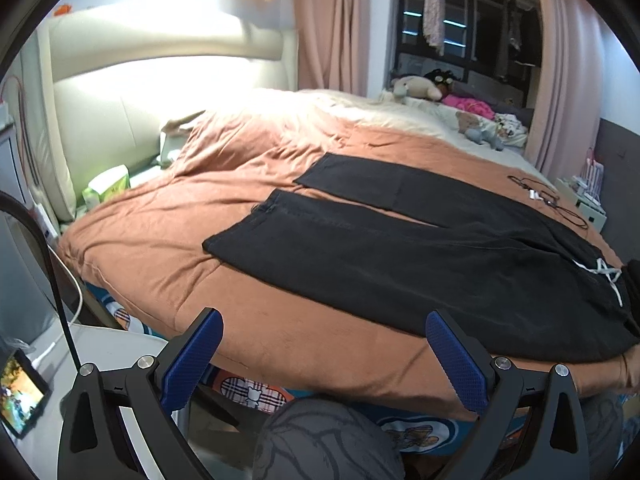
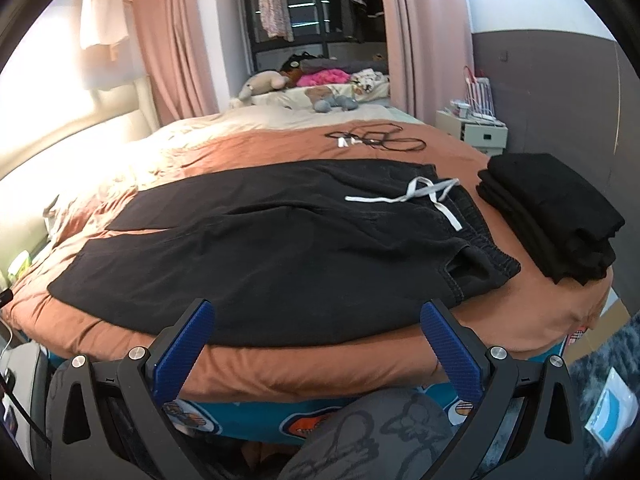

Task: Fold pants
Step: 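Move both tools down to the pant leg hems and waistband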

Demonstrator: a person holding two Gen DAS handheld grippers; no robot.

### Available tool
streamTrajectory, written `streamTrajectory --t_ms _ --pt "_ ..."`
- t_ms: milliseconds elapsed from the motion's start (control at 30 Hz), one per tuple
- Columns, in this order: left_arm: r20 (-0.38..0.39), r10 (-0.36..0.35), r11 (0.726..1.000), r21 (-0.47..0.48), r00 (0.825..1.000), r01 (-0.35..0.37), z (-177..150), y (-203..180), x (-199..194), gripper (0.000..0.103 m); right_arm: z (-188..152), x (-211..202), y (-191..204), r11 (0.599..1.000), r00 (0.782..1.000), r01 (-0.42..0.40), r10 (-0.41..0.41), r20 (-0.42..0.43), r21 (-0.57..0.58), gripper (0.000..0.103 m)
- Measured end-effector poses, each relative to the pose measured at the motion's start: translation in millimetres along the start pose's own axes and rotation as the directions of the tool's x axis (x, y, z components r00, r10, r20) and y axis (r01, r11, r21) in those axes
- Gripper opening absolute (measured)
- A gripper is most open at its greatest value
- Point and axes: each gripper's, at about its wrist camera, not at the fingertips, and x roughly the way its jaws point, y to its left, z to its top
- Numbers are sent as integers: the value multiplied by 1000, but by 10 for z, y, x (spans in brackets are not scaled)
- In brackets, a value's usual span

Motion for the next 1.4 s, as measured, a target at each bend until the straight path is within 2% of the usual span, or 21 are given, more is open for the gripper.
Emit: streamTrajectory --t_ms 100,133,200,467,567,633,667,900,1033,1167,1400 --pt "-33 19 999 -31 999 -20 50 119 222 99 40 106 -70 1000 1000 19 -18 -12 23 103" --pt "-36 32 999 -40 999 -33 56 150 270 93 55 146 -103 999 1000 22 -22 -16 34 103" --pt "-52 62 996 -63 997 -65 76 230 399 86 77 218 -148 998 999 27 -26 -30 52 103" --pt "-125 41 986 -158 991 -60 156 518 876 81 168 465 -295 992 993 78 -68 -95 101 103" --pt "-151 30 979 -194 988 -59 183 604 1034 70 207 567 -323 989 989 94 -80 -122 115 103" --pt "-178 20 974 -218 984 -60 197 661 1172 52 255 640 -376 986 988 97 -79 -134 135 99" --pt "-193 11 971 -234 981 -56 201 696 1239 49 268 662 -396 985 987 98 -78 -143 143 97" --pt "-248 -11 942 -327 969 -73 222 969 1620 40 359 823 -609 972 979 139 -105 -177 192 94" --pt "-273 -22 928 -364 962 -82 275 1112 1822 39 325 920 -725 959 971 161 -111 -210 233 88" --pt "-307 -18 912 -396 951 -110 315 1251 2013 39 296 995 -888 940 963 181 -110 -246 290 88" --pt "-324 1 897 -418 946 -145 417 1447 2227 36 250 976 -1120 916 957 202 -110 -268 346 88"
